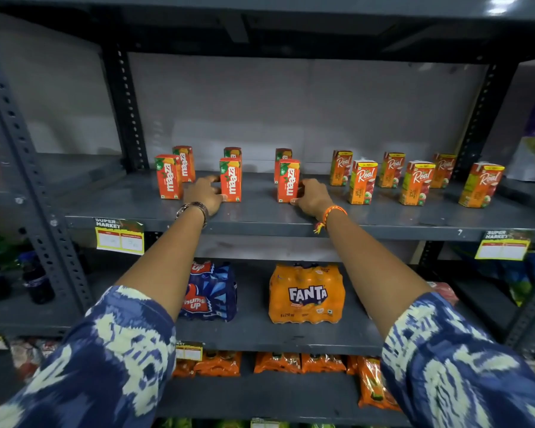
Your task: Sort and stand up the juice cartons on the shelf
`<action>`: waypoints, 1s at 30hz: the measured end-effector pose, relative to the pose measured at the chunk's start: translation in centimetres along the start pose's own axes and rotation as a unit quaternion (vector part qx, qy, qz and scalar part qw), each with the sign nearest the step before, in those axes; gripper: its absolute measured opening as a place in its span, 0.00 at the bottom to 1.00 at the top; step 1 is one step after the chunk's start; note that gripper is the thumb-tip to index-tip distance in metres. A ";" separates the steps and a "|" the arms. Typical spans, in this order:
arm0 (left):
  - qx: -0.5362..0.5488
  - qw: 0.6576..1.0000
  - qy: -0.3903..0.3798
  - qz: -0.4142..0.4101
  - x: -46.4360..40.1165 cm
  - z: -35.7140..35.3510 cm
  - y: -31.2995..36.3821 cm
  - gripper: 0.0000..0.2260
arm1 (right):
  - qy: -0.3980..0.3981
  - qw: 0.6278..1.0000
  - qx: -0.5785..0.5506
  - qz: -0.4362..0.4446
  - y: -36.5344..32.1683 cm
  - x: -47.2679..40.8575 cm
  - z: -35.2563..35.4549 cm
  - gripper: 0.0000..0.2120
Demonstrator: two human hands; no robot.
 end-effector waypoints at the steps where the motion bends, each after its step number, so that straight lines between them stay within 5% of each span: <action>1: 0.019 1.000 0.002 0.001 0.2 0.2 0.0 0.28 | -0.018 1.000 -0.008 -0.006 0.2 0.2 0.0 0.23; 4: 0.120 0.990 0.076 -0.005 0.9 2.7 -0.8 0.22 | -0.009 0.999 0.038 0.000 1.1 1.7 1.2 0.16; 6: 0.128 0.972 0.195 -0.011 2.0 6.0 -1.8 0.14 | 0.058 0.992 0.107 0.013 2.3 4.1 2.3 0.14; 9: 0.072 0.939 0.335 0.016 3.3 10.5 -3.1 0.26 | 0.199 0.959 0.195 0.046 3.6 9.1 2.8 0.20; 13: 0.010 0.958 0.260 0.123 0.4 11.2 -4.3 0.42 | 0.280 0.932 0.217 0.070 3.8 12.0 1.1 0.23; 20: 0.023 0.967 0.225 0.122 -1.8 9.6 -5.2 0.21 | 0.286 0.927 0.230 0.069 4.4 11.3 0.4 0.25; 30: 0.023 0.958 0.255 0.133 -1.6 10.1 -6.0 0.20 | 0.291 0.929 0.219 0.063 4.5 11.5 0.4 0.25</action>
Point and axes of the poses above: each hand's wrist, its own x-axis away from the middle knuckle, its own z-axis out of the back of the hand, y = z × x, the point moved 9 cm from there along -x, towards the middle knuckle, and after that the axes turned 13 degrees about x, right-handed, at the moved point
